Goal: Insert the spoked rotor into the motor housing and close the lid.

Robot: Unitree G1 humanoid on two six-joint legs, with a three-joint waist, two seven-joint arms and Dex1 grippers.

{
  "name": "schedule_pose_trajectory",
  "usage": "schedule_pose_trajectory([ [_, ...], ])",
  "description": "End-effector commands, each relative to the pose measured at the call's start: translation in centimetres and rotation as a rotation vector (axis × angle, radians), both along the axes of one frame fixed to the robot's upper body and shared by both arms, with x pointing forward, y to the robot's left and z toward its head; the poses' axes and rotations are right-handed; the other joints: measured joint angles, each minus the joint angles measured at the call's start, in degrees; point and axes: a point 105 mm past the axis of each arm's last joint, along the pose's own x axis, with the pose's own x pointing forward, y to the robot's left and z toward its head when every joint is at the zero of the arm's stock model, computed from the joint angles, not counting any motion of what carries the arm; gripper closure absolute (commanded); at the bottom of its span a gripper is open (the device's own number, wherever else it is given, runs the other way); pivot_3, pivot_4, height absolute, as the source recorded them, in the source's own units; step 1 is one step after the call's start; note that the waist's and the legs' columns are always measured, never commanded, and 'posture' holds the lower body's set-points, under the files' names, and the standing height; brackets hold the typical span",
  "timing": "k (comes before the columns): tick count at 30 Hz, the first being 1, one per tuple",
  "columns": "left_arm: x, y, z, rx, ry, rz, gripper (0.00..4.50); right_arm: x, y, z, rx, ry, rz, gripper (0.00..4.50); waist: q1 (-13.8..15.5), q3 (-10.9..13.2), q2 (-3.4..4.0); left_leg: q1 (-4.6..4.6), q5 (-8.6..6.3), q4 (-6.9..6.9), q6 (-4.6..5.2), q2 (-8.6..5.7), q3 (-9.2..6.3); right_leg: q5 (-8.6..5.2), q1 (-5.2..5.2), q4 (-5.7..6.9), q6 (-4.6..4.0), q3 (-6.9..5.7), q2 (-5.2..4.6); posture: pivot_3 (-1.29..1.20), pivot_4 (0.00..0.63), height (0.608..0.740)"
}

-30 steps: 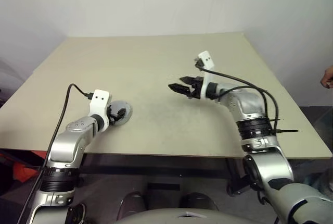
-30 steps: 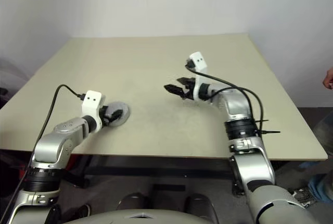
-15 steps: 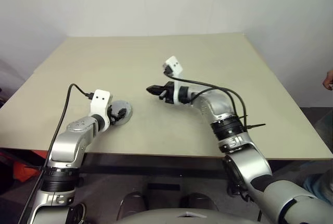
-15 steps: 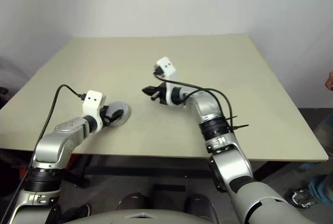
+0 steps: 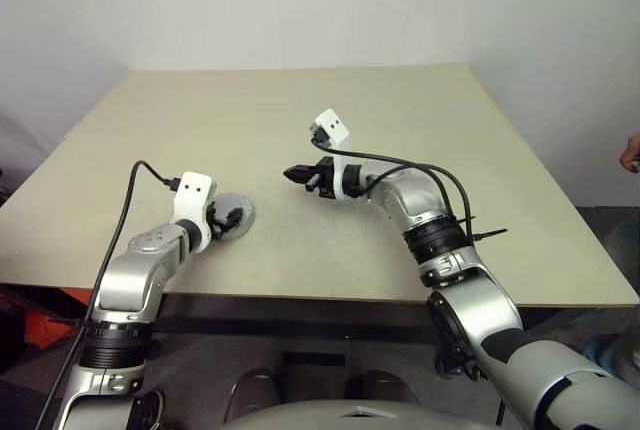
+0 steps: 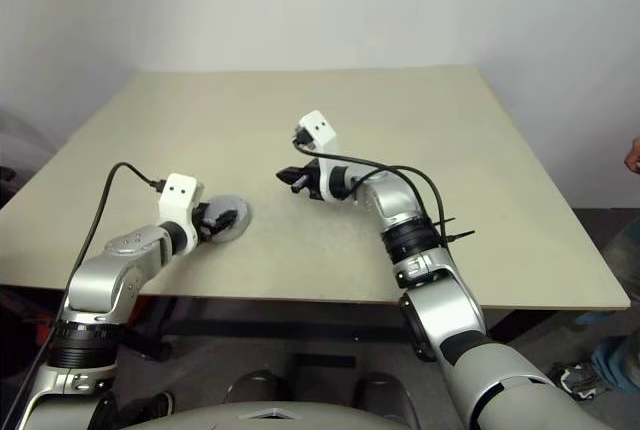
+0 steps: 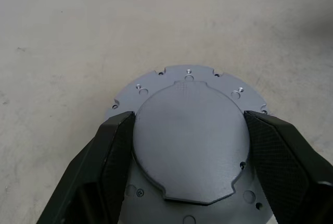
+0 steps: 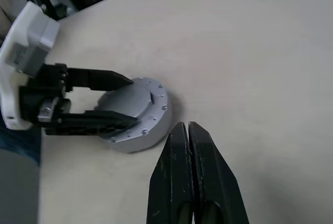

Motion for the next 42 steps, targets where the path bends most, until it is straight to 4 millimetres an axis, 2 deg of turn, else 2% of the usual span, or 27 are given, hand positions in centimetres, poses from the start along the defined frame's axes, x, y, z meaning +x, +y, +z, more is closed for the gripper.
schedule_pose_trajectory([
  [1, -2.3, 0.9, -5.3, 0.032, 0.222, 0.038, 1.46, -0.3, 2.0, 1.5, 0.077, 0.031, 0.040, 4.47, -0.04, 0.00, 0.01, 0.01, 0.00, 0.00, 0.00, 0.00, 0.00, 0.00, 0.00, 0.00, 0.00, 0.00, 0.00, 0.00, 0.000, 0.740],
  [5, -2.1, 0.7, -5.1, 0.032, 0.219, 0.032, 1.46, -0.5, 3.9, -0.3, 0.068, 0.105, 0.047, 4.47, 0.02, -0.01, 0.02, 0.09, 0.01, -0.01, -0.01, 0.00, -0.01, 0.00, 0.02, -0.01, 0.00, 0.00, 0.00, 0.00, 0.000, 0.740],
  [10, -2.3, 0.7, -5.1, 0.033, 0.217, 0.034, 1.46, -0.5, 6.1, -1.1, 0.056, 0.112, 0.044, 4.47, 0.05, 0.00, 0.01, 0.28, 0.00, -0.01, -0.02, -0.01, -0.01, 0.00, 0.04, 0.00, 0.00, 0.00, -0.02, 0.00, 0.000, 0.740],
  [16, -2.5, 0.9, -5.1, 0.034, 0.214, 0.044, 1.46, -0.3, 6.7, -1.5, 0.052, 0.107, 0.037, 4.47, -0.02, 0.01, -0.01, 0.30, -0.01, -0.03, -0.02, -0.01, -0.02, 0.00, 0.06, -0.03, 0.00, 0.01, -0.02, 0.00, 0.000, 0.740],
  [22, -2.6, 0.7, -5.1, 0.033, 0.215, 0.043, 1.46, 1.2, 5.2, -0.6, 0.078, 0.106, -0.040, 4.47, -0.05, 0.02, -0.02, 0.26, -0.03, -0.11, -0.05, -0.02, -0.01, -0.01, 0.00, -0.04, -0.02, 0.03, -0.02, 0.00, 0.000, 0.740],
  [26, -2.6, 0.4, -5.3, 0.030, 0.216, 0.035, 1.46, 2.4, 2.6, 0.4, 0.135, 0.192, -0.116, 4.47, 0.00, 0.03, -0.03, 0.28, -0.03, -0.11, -0.04, -0.04, 0.00, -0.02, 0.03, -0.07, 0.00, 0.05, -0.02, 0.00, 0.000, 0.740],
  [31, -2.5, 0.0, -5.4, 0.026, 0.219, 0.025, 1.46, 3.4, -0.8, 0.4, 0.170, 0.327, -0.235, 4.47, 0.06, 0.03, 0.00, 0.31, -0.04, -0.14, -0.03, -0.06, 0.00, -0.04, 0.06, -0.08, 0.03, 0.06, -0.02, 0.00, 0.000, 0.740],
  [34, -2.4, -0.1, -5.5, 0.025, 0.219, 0.020, 1.46, 3.5, -1.2, 0.6, 0.201, 0.379, -0.266, 4.47, 0.06, 0.03, 0.02, 0.33, -0.03, -0.15, -0.04, -0.06, 0.01, -0.04, 0.05, -0.08, 0.03, 0.06, -0.02, 0.00, 0.000, 0.740],
  [42, -2.1, -0.2, -5.2, 0.019, 0.213, 0.012, 1.46, 3.3, -0.3, 0.4, 0.186, 0.354, -0.279, 4.47, 0.45, 0.04, 0.03, 0.37, -0.02, -0.17, -0.05, -0.08, 0.00, -0.06, 0.05, -0.11, 0.07, 0.06, -0.03, 0.00, 0.000, 0.740],
])
